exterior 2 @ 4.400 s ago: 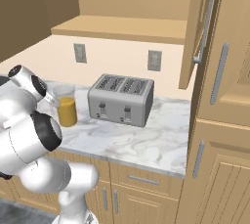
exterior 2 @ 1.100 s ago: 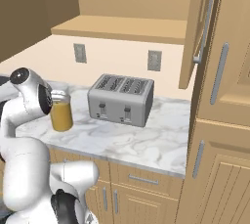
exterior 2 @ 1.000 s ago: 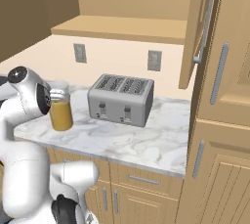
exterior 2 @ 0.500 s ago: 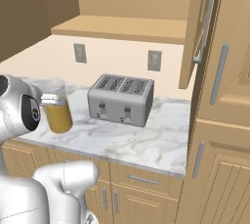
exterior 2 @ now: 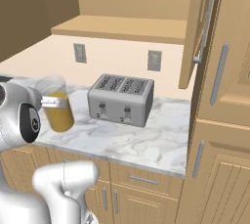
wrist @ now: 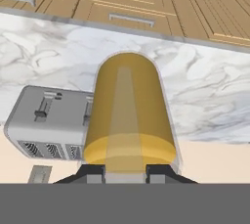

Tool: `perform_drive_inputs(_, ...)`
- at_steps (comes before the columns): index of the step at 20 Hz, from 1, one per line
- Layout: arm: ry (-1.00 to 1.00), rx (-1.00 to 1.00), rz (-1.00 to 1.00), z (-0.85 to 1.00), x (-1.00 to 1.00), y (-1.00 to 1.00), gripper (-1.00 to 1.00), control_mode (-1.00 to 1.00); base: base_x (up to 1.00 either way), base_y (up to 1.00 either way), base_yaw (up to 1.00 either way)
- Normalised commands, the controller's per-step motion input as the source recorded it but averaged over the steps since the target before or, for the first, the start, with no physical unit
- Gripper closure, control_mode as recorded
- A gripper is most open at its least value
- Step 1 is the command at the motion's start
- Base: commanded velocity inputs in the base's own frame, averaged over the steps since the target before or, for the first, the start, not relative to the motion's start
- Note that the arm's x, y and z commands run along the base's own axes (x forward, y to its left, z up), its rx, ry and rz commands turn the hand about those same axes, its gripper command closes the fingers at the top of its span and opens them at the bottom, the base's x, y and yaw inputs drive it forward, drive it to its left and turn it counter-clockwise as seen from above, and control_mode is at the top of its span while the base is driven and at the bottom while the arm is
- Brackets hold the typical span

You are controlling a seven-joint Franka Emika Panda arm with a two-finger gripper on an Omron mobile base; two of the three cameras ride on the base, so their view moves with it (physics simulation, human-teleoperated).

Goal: There is a tray on the dining counter. Grab the cup, mug, and pitcher and place them on the tray. The pitcher may be placed next to the tray if it cannot fit the tray.

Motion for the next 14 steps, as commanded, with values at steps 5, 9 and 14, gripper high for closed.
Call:
perform_drive_inputs(5,0.00,0.00,0.00,0.07,0.00,-0.04,1.00,-1.00,0.00,0.00,0.00)
perform_drive_inputs(9,0.00,0.00,0.00,0.00,0.00,0.00,1.00,-1.00,0.00,0.00,0.00)
perform_drive_inputs(14,0.00,0.00,0.00,0.00,0.00,0.00,1.00,-1.00,0.00,0.00,0.00)
